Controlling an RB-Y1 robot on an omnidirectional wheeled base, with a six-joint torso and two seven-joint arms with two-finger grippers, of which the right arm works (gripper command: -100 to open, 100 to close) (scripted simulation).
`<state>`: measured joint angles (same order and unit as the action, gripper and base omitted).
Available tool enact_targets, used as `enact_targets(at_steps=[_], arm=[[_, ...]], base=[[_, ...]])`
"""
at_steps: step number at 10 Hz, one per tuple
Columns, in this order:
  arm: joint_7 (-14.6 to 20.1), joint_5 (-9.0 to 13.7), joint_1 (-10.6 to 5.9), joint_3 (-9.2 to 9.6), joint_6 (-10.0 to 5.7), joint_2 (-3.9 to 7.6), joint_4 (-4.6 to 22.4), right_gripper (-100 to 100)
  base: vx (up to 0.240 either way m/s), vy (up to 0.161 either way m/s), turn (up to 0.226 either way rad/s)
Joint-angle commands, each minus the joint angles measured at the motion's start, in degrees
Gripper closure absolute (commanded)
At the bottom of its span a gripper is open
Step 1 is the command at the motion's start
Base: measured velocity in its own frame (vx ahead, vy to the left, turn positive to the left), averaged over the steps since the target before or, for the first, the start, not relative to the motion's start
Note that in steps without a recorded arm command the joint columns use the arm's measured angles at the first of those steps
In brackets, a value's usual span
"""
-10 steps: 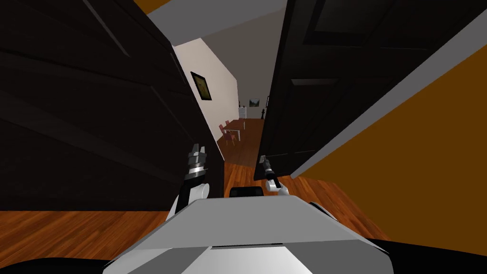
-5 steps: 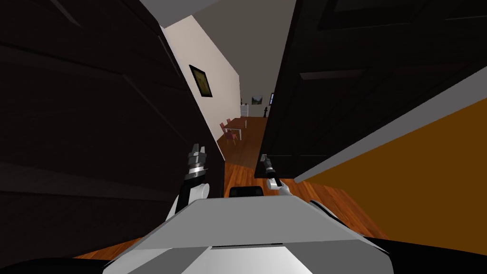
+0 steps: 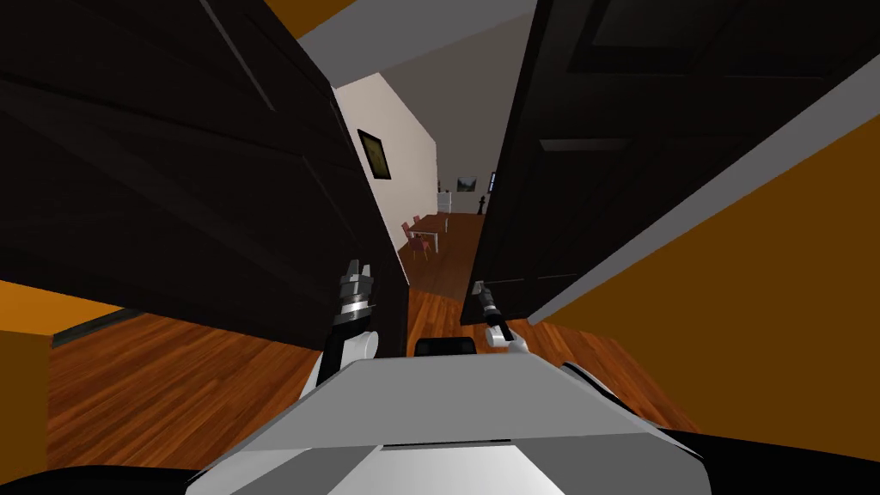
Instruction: Pull the door open
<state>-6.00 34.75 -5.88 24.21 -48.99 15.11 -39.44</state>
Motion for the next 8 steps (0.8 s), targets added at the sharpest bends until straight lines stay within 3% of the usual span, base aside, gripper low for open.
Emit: enact_targets(at_steps=[1,2,3,5,8], arm=[[-0.63,0.37,0.92,-0.72,0.81,0.95,-2.11,100],[0.70,0.39,1.32,-0.34,0.14,2.16,-1.86,100],[1.16,0.40,1.45,-0.21,-0.09,2.58,-1.77,100],[1.16,0.40,1.45,-0.21,-0.09,2.58,-1.77,100],[4.69,0.47,2.50,0.78,-1.85,5.78,-1.10,100]], base=[[-0.066,0.007,-0.024],[-0.112,-0.007,0.148],[-0.122,-0.025,0.148],[-0.044,-0.007,0.002],[-0.118,-0.012,0.211]])
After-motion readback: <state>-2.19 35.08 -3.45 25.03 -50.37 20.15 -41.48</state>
